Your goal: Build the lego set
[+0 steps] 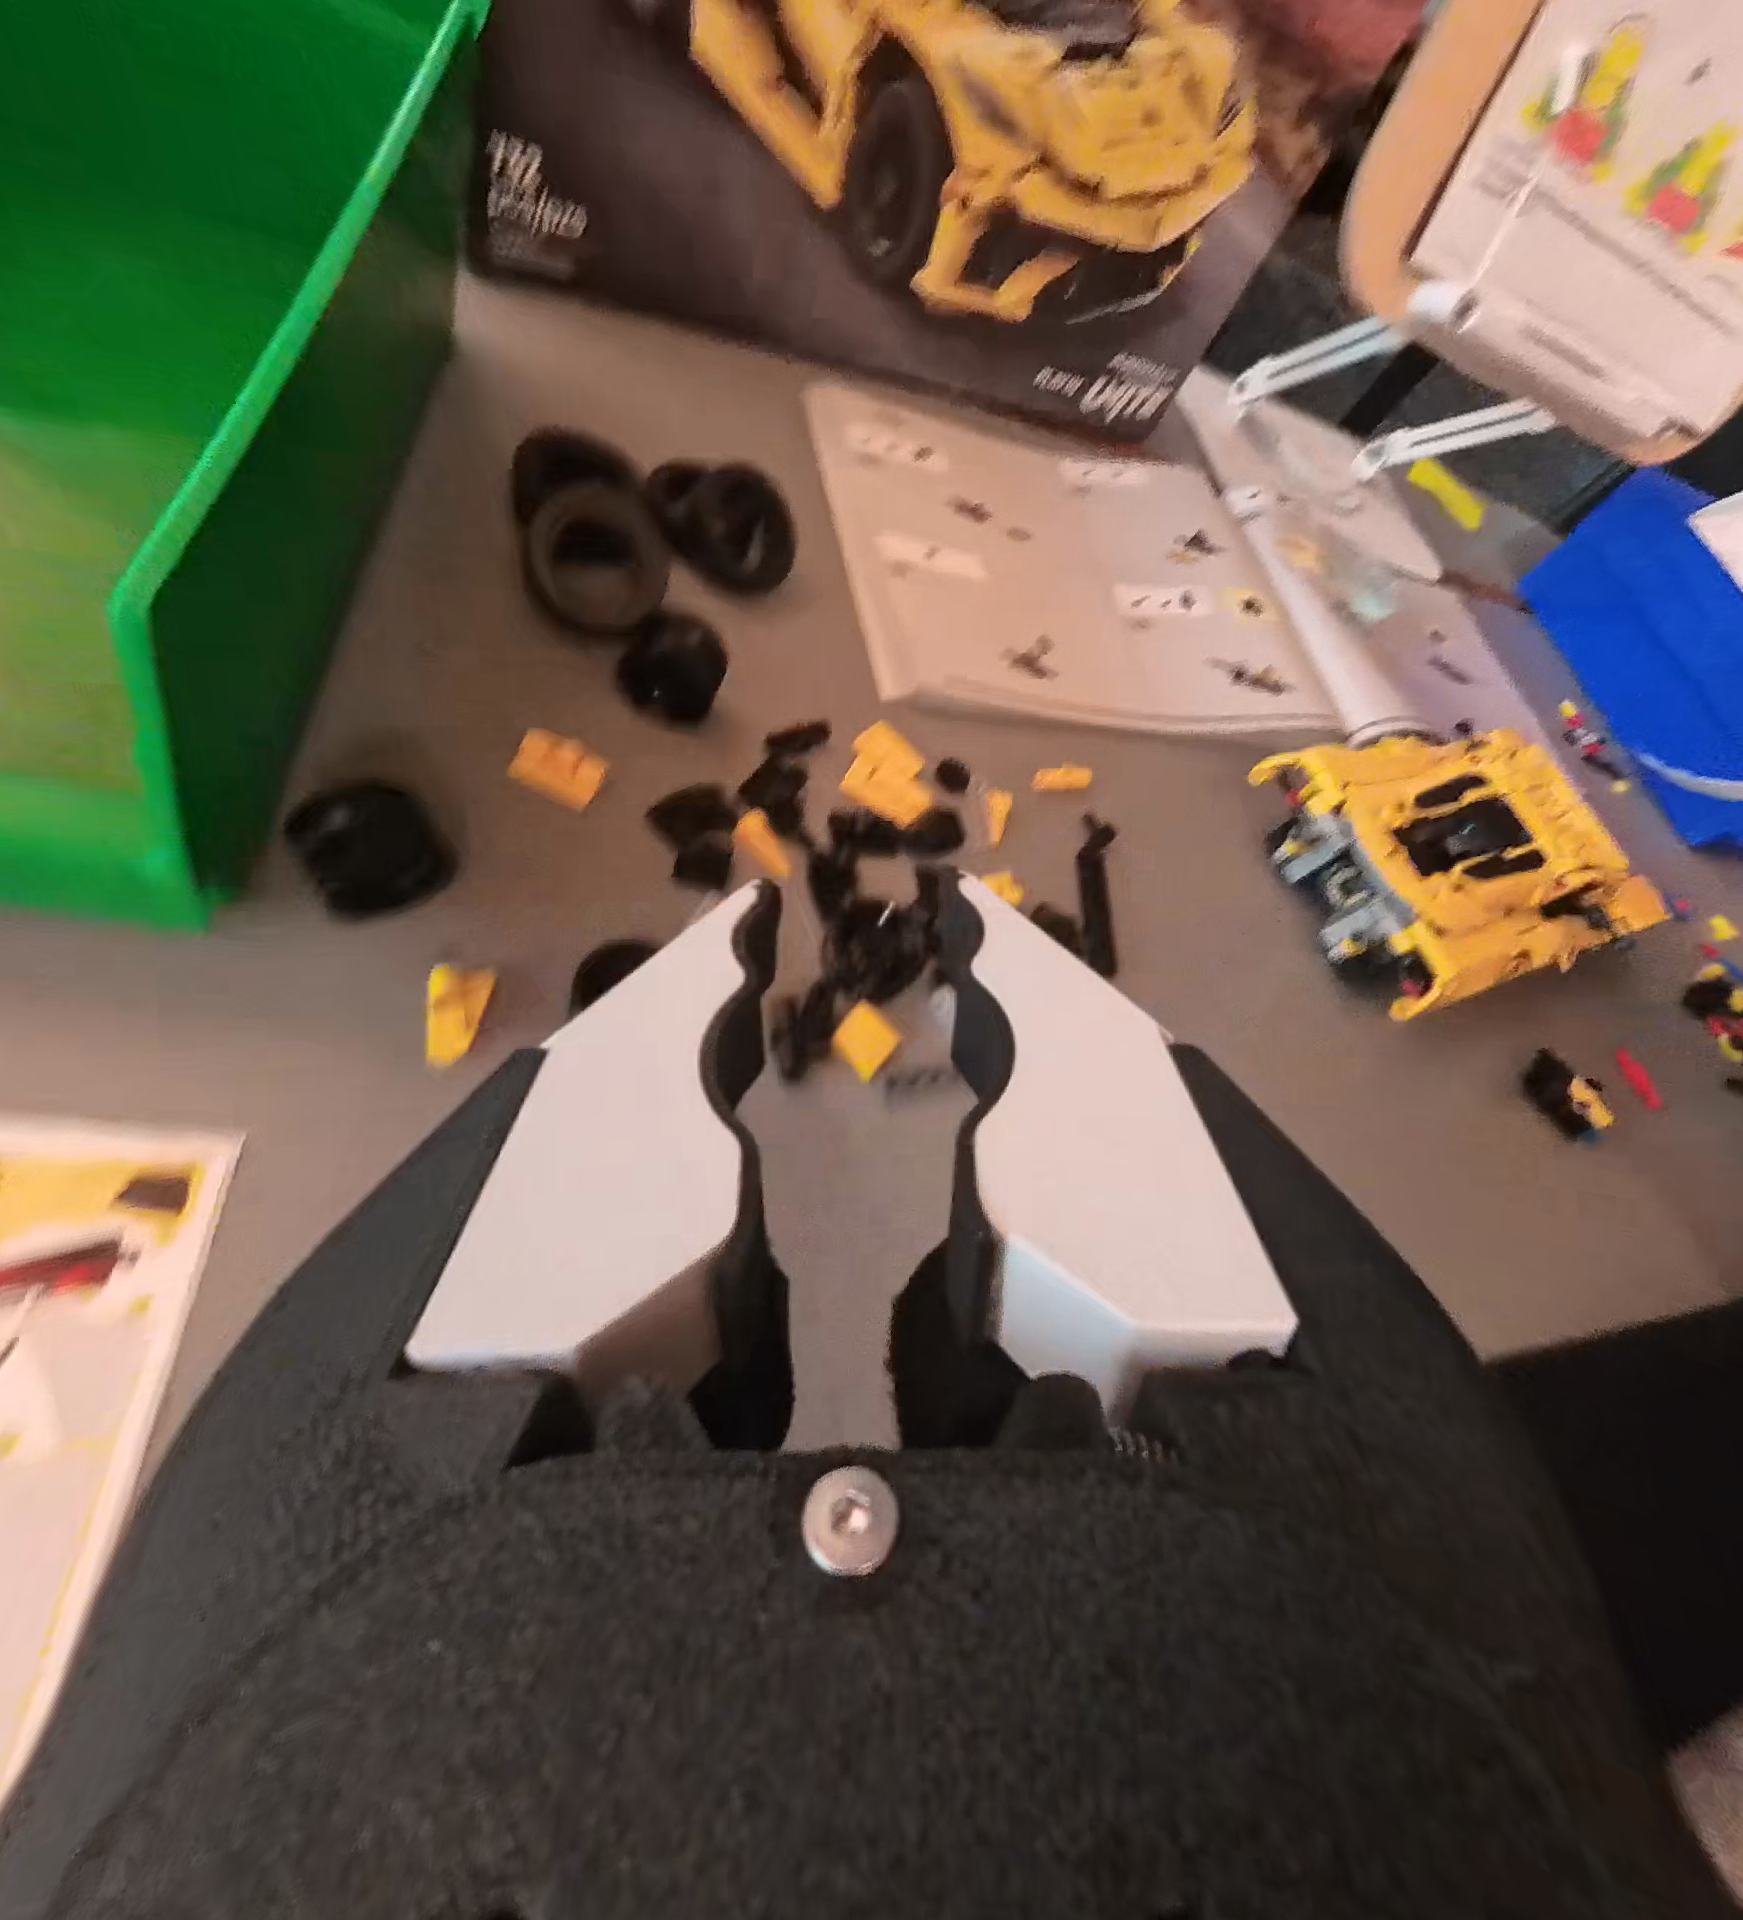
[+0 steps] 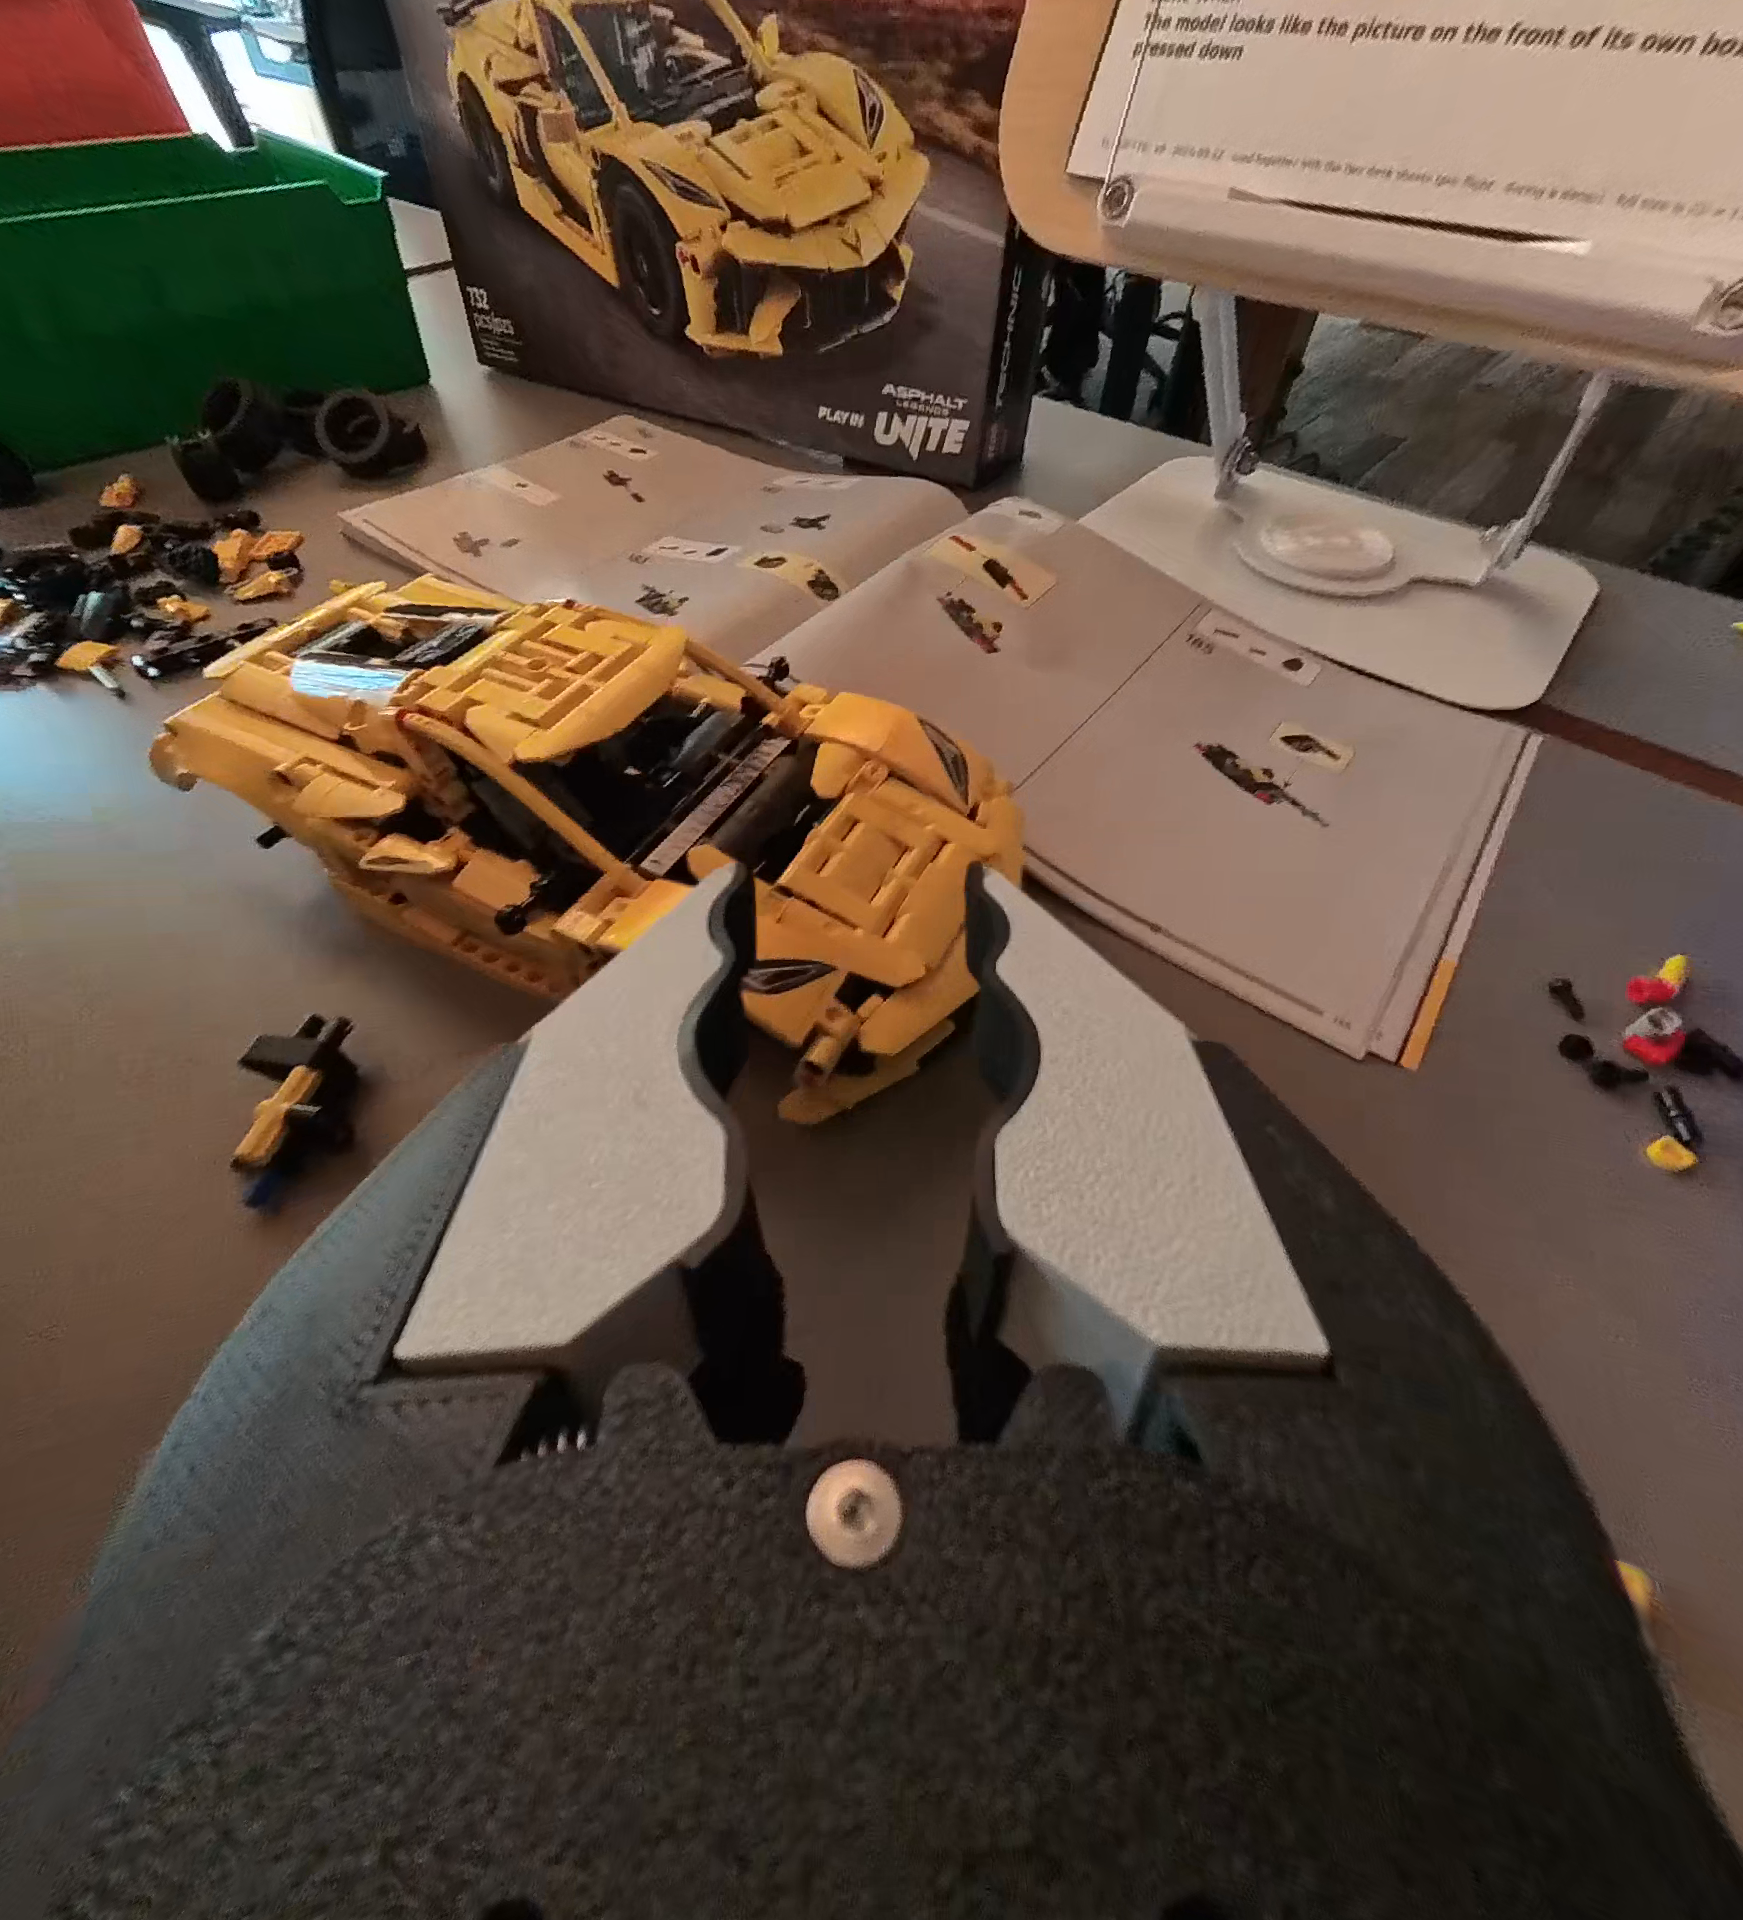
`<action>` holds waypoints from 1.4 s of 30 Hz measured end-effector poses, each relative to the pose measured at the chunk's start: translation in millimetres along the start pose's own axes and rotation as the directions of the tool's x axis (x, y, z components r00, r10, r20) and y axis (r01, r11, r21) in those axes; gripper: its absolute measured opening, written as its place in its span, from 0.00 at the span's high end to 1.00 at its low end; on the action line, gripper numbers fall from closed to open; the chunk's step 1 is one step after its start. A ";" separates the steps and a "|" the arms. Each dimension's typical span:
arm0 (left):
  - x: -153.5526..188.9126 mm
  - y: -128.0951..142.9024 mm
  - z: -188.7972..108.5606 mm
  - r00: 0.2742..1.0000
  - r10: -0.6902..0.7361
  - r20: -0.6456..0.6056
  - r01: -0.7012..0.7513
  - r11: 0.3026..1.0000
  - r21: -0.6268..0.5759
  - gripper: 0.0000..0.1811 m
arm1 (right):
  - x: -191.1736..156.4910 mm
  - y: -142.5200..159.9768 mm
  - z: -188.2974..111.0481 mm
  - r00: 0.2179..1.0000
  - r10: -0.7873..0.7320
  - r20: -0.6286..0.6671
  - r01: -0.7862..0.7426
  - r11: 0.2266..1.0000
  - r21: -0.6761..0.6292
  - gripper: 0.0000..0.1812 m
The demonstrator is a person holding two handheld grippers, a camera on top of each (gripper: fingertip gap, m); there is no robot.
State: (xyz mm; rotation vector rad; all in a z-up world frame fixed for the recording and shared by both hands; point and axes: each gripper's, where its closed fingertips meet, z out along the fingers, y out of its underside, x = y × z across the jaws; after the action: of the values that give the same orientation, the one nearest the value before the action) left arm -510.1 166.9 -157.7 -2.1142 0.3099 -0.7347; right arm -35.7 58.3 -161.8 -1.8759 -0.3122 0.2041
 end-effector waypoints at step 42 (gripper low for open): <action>2.6 38.4 118.6 0.675 0.662 -0.325 -0.733 0.553 -0.397 0.90 | -29.9 20.0 8.1 0.997 0.012 0.071 -0.006 0.997 -0.082 0.79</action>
State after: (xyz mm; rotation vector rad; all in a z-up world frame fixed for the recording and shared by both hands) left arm -434.9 219.5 -242.1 -2.1161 1.4853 -0.3113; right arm -64.2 50.3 -183.8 -1.9545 -0.3659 0.2679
